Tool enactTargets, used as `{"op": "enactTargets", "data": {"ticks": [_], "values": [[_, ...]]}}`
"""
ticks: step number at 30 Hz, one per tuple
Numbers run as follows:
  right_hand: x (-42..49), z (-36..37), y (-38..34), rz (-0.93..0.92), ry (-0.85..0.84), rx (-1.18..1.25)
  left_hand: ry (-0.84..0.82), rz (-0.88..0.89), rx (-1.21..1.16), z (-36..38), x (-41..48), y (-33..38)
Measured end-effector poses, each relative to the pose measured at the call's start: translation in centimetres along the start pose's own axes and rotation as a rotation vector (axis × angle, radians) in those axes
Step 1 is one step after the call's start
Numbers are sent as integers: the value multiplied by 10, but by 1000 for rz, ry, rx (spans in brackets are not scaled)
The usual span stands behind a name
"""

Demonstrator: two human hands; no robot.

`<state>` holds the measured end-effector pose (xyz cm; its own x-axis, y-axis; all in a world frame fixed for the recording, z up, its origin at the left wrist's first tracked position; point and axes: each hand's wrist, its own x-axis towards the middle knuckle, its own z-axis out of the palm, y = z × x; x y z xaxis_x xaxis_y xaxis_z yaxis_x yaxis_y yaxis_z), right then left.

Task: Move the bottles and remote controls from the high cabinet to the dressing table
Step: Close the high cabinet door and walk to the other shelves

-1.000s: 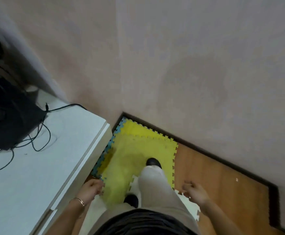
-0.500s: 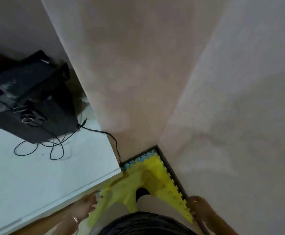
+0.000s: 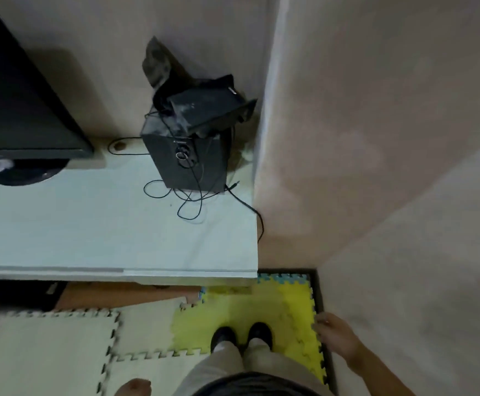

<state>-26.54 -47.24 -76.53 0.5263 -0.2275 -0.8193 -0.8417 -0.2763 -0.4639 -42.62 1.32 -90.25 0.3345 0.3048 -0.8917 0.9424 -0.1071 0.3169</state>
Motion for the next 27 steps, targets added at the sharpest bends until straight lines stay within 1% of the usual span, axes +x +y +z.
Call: {"op": "enactTargets", "data": {"ticks": [1,2,3,4,5,6,7,8,9,10,11,12,13,15,17,18,20,23,27], "values": [[-3,7,6,9,-35,-59,-36,-10,-8,-2,1,-5],[-3,13,14,6,-67,-101,-60,78,2,20,-18,-8],[-4,16,21,22,-89,-117,-36,99,-7,39,-42,-14],[-6,16,25,53,-108,-129,-39,111,46,66,-69,-17],[-6,14,30,83,-118,-143,-37,61,56,73,-76,-26],[-7,10,35,100,-120,-159,-66,34,-12,80,-89,16],[-7,4,38,120,-119,-188,-73,85,-62,75,-100,59],[-2,-4,40,130,-119,-193,-79,61,-55,64,-103,98],[2,-11,37,123,-115,-190,-99,24,1,61,-104,133],[6,-19,28,104,-132,-200,-101,23,-53,71,-104,147],[7,-27,15,82,-157,-228,-85,84,-54,87,-121,139],[7,-32,-5,63,-185,-259,-33,135,-161,94,-128,150],[5,-39,-28,26,-208,-291,54,195,-175,95,-133,164],[5,-54,-80,-151,-221,-359,118,279,-137,92,-151,195],[6,-69,-138,-384,-210,-394,196,374,-172,89,-171,233],[0,-75,-169,-492,-208,-383,238,455,-188,87,-183,252],[-29,-85,-233,-734,-218,-317,305,649,-239,83,-214,292],[-105,-99,-319,-1148,-293,-265,416,954,-269,69,-283,359],[-225,-121,-392,-1644,-361,-181,570,1423,-346,37,-411,431]]}}
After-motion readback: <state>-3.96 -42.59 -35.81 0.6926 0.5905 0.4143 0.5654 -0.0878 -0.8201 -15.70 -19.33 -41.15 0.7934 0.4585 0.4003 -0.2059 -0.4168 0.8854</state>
